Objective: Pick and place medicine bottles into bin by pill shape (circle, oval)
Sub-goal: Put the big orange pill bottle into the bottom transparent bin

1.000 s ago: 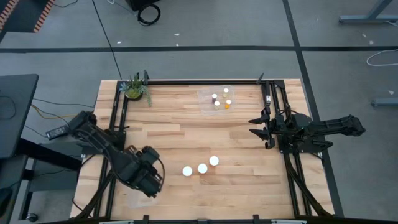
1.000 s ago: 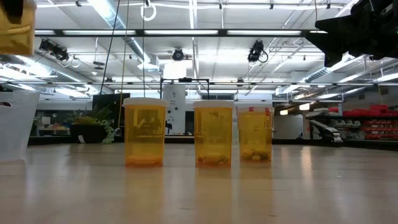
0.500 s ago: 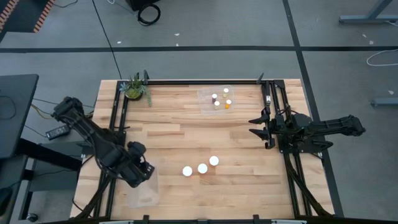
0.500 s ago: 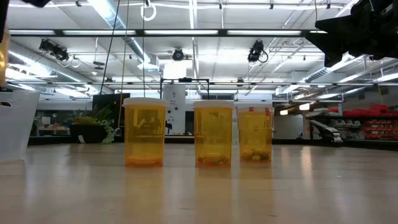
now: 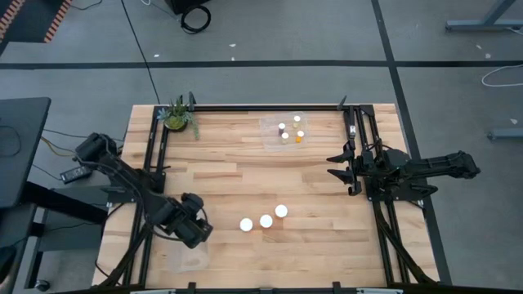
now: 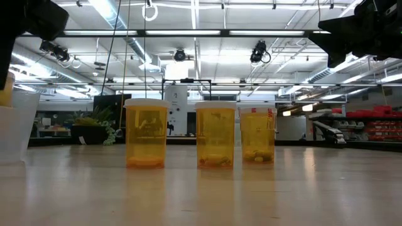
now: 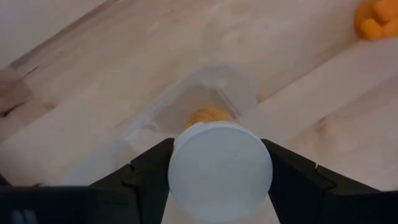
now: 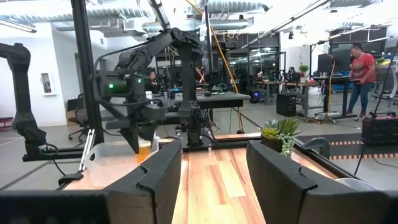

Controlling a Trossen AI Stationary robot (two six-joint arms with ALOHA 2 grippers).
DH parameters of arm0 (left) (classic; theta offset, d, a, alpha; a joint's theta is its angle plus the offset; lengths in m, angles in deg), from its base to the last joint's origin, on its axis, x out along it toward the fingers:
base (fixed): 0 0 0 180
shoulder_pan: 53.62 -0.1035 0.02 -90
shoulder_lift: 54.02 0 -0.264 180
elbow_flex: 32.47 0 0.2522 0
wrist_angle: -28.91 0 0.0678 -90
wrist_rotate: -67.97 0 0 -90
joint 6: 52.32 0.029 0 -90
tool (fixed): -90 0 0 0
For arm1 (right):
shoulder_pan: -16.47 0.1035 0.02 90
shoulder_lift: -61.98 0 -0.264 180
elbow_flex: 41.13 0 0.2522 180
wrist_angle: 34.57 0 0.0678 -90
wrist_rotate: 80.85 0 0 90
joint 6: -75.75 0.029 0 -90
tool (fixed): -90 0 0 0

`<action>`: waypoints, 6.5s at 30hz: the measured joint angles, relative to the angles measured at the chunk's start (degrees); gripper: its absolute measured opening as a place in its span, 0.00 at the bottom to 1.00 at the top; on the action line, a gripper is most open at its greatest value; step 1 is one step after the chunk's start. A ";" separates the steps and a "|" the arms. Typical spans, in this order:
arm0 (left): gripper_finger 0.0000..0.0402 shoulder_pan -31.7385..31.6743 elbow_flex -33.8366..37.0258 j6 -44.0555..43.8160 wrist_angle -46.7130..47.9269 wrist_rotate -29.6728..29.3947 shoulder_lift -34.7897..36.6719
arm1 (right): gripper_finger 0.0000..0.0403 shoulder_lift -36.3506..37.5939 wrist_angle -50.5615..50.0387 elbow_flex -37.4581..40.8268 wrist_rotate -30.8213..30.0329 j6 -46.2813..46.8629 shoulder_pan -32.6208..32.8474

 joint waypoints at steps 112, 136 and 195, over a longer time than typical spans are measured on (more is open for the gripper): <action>0.56 -18.68 -26.05 46.26 -10.59 10.86 -28.91 | 0.47 -0.44 -0.61 0.04 0.00 0.00 -0.01; 0.51 -2.87 -26.12 8.36 8.73 19.05 -15.97 | 0.47 -0.44 -1.09 0.04 -0.01 0.00 -0.01; 0.58 3.51 -19.08 54.87 15.07 16.95 -21.85 | 0.47 -0.50 -1.46 0.02 -0.02 0.00 0.01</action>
